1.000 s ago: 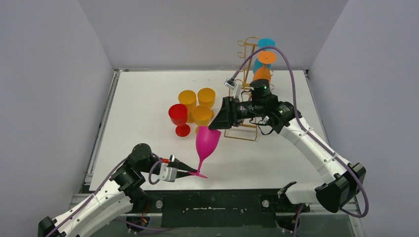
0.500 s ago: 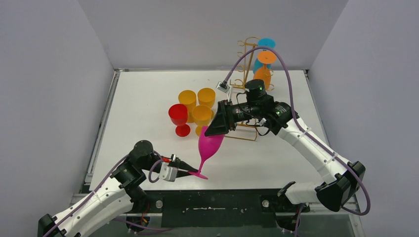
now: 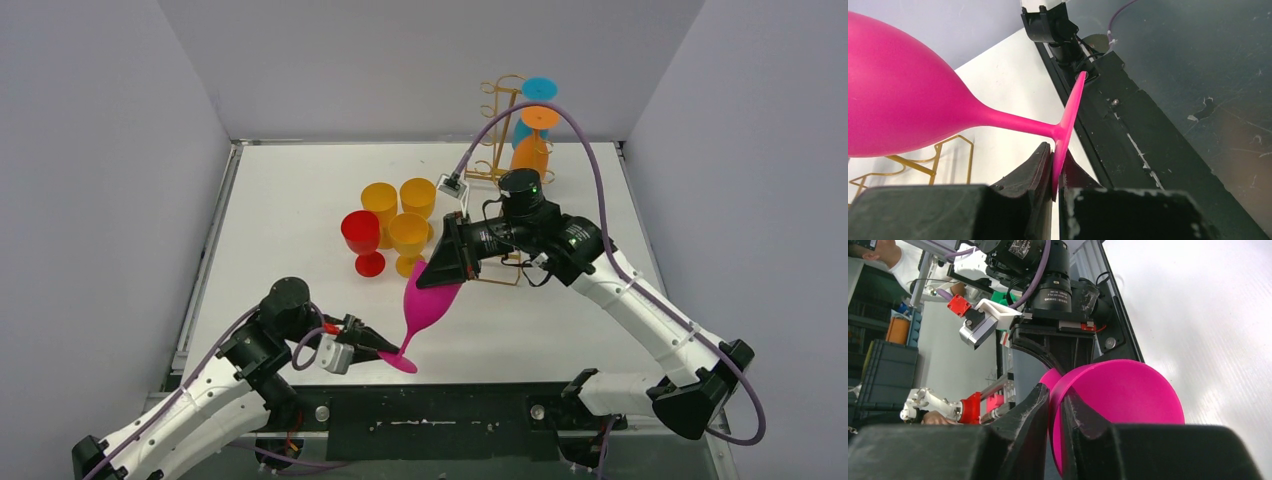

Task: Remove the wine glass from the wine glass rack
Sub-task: Place the wine glass at the center of the board.

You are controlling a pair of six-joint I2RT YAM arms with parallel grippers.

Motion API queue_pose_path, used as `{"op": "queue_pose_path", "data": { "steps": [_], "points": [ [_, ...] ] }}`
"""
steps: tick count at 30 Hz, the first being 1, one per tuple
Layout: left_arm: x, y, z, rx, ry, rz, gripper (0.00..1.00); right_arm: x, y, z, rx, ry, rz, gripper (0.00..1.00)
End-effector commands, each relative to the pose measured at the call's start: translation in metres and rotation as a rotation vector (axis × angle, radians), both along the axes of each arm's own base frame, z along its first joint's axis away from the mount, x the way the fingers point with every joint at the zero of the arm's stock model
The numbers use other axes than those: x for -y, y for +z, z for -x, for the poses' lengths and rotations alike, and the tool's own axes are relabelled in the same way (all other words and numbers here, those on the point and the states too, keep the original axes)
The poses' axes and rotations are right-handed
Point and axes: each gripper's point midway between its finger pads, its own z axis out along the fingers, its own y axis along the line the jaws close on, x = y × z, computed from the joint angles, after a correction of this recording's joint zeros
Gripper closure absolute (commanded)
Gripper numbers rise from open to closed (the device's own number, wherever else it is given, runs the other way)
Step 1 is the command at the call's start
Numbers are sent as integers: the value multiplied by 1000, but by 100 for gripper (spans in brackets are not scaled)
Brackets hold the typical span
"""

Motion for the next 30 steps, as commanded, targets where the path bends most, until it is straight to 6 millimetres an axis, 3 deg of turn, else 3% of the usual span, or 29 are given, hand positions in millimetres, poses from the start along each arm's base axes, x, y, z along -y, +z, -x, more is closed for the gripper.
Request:
{"op": "queue_pose_path", "data": {
  "steps": [1,5,11,25,29,30],
  "points": [
    [-5,9,-8,38,49,-42,100,3,26,25,31,51,-61,92],
    [-7,7,-10,33,77,-55,100,4,29,26,47,26,-69,99],
    [-10,5,-9,36,92,-49,88,0,30,34,93,2,-73,100],
    [-14,-2,-1,-19,107,-22,33,1,18,20,153,-100,-50,100],
    [-16,-2,-5,-33,151,-24,4,2,15,13,178,-148,-34,100],
    [-17,0,-8,-29,171,-19,3,3,12,9,187,-169,-23,100]
  ]
}}
